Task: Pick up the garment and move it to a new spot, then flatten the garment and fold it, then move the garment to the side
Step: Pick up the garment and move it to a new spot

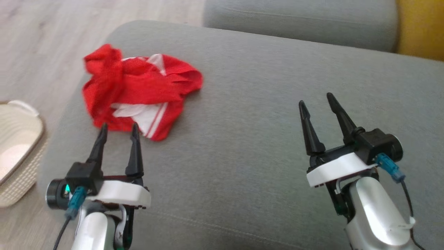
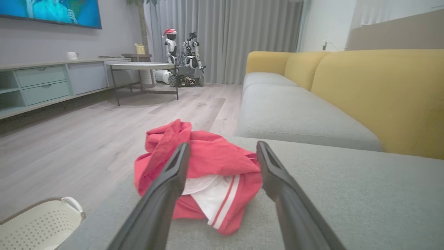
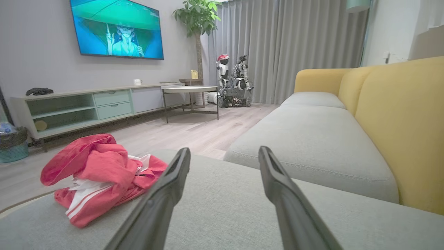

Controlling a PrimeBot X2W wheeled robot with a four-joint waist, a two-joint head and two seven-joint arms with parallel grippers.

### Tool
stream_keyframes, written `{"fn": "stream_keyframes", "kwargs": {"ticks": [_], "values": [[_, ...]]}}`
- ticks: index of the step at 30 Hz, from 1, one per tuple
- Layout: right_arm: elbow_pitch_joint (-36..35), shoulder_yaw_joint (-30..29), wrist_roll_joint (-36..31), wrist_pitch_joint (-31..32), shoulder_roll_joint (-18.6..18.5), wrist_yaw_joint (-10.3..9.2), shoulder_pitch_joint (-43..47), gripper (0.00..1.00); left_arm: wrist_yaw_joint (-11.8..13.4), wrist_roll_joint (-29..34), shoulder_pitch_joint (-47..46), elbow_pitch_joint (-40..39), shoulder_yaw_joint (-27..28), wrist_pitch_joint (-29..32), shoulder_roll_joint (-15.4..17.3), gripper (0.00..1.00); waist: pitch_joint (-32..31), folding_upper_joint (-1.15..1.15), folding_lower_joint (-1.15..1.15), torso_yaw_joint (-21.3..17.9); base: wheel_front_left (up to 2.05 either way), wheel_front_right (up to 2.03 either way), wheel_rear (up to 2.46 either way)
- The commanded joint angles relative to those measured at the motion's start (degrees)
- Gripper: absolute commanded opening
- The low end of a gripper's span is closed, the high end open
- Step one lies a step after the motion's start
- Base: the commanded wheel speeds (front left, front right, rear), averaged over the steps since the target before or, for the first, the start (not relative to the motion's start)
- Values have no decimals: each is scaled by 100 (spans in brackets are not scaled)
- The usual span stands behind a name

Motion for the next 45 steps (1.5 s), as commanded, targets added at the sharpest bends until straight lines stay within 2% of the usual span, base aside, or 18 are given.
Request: {"fn": "stream_keyframes", "kwargs": {"ticks": [1, 5, 13, 21, 26, 28, 34, 40, 45], "values": [[-163, 174, 66, -10, 24, 44, -108, 100, 58, 32, -155, -251, 226, -70, 24, 100, -35, 0, 0, 295, 0, 0, 0], [-157, 222, 103, -21, 24, 44, -65, 100, 87, 30, -87, -304, 269, -70, 22, 100, -39, 0, 0, 527, 0, 0, 0], [-120, 248, 169, -50, 24, 44, -11, 100, 132, 9, 16, -383, 416, -70, 21, 100, -68, 0, 0, 710, 0, 0, 0], [-137, 257, 209, -71, 24, 44, 6, 100, 58, -128, 30, -384, 706, -70, 20, 100, -19, 0, 0, 598, 0, 0, 0], [-267, 80, 134, -37, 24, 44, -2, 100, -108, -286, -142, -284, 966, -70, 41, 100, 211, 0, 0, 466, 0, 0, 0], [-409, -125, 3, 25, 24, 44, 18, 100, -273, -345, -431, -138, 1054, -70, 120, 100, 437, 0, 0, 425, 0, 0, 0], [-914, -516, -276, 215, 24, 44, 35, 100, -521, -552, -1182, 516, 1263, -11, 435, 100, 973, 0, 0, 283, 0, 0, 0], [-1490, -735, -523, 481, 24, 44, 3, 100, -788, -861, -2107, 1358, 1281, 562, 849, 100, 1472, 0, 0, 144, 0, 0, 0], [-1765, -756, -631, 620, 24, 44, -75, 100, -947, -1113, -2803, 1975, 1071, 881, 1104, 100, 1783, 0, 0, 32, 0, 0, 0]]}}
